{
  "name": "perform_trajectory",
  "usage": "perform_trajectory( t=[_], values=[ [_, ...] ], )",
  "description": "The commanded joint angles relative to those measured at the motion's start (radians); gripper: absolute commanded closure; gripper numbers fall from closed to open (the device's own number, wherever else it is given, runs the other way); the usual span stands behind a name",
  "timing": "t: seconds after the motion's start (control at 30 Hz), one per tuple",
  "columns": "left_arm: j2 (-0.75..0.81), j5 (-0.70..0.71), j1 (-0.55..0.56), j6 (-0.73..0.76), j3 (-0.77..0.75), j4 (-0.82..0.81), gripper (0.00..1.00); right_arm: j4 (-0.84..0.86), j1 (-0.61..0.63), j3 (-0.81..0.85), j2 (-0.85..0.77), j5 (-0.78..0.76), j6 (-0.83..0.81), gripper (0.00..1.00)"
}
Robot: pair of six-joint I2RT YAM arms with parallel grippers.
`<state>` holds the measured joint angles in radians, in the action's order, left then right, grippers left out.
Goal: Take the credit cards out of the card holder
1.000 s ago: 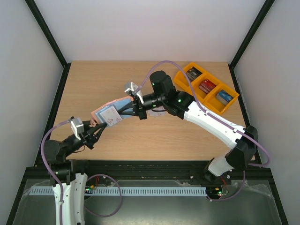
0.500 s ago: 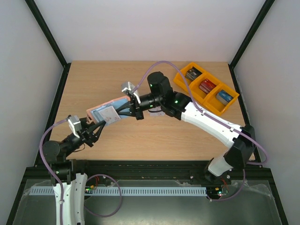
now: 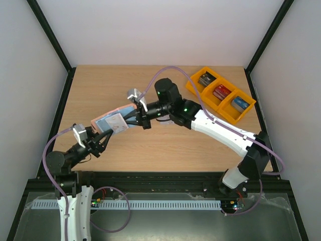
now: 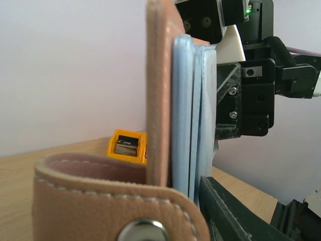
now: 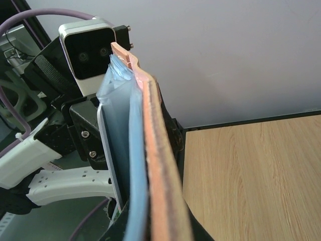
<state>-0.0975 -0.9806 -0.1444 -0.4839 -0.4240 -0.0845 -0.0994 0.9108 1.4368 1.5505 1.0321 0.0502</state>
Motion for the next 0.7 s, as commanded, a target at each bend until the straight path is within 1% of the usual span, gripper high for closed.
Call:
perform_trajectory(
  t=[0.0,0.1,0.17,0.27,0.33,0.37,0.47,0.67],
  values=[
    [0.01,-0.006,0.0,-0.017,0.011,-0.04,0.57,-0.009,0.031,0.033,0.025,0.022,-0.037,0.98],
    [0.01,-0.009,0.0,-0.024,0.014,-0.047,0.59,-0.035,0.031,0.045,0.032,0.016,-0.052,0.98],
    [0.012,-0.016,0.0,-0.025,0.016,-0.049,0.65,-0.04,0.031,0.048,0.031,0.008,-0.057,0.98],
    [0.017,-0.045,0.0,-0.029,0.015,-0.055,0.81,-0.04,0.031,0.047,0.026,-0.019,-0.058,0.98],
    [0.02,-0.05,0.0,-0.037,0.015,-0.053,0.95,-0.051,0.031,0.053,0.025,-0.036,-0.071,0.98],
    [0.023,-0.045,0.0,-0.049,0.015,-0.05,0.97,-0.062,0.031,0.056,0.023,-0.041,-0.08,0.98],
    [0.026,-0.03,0.0,-0.104,0.018,-0.062,0.98,-0.082,0.026,0.054,0.016,-0.065,-0.106,0.97],
    [0.028,0.022,-0.003,-0.199,0.034,-0.088,0.98,-0.109,-0.004,0.036,-0.002,-0.12,-0.118,0.81]
  ],
)
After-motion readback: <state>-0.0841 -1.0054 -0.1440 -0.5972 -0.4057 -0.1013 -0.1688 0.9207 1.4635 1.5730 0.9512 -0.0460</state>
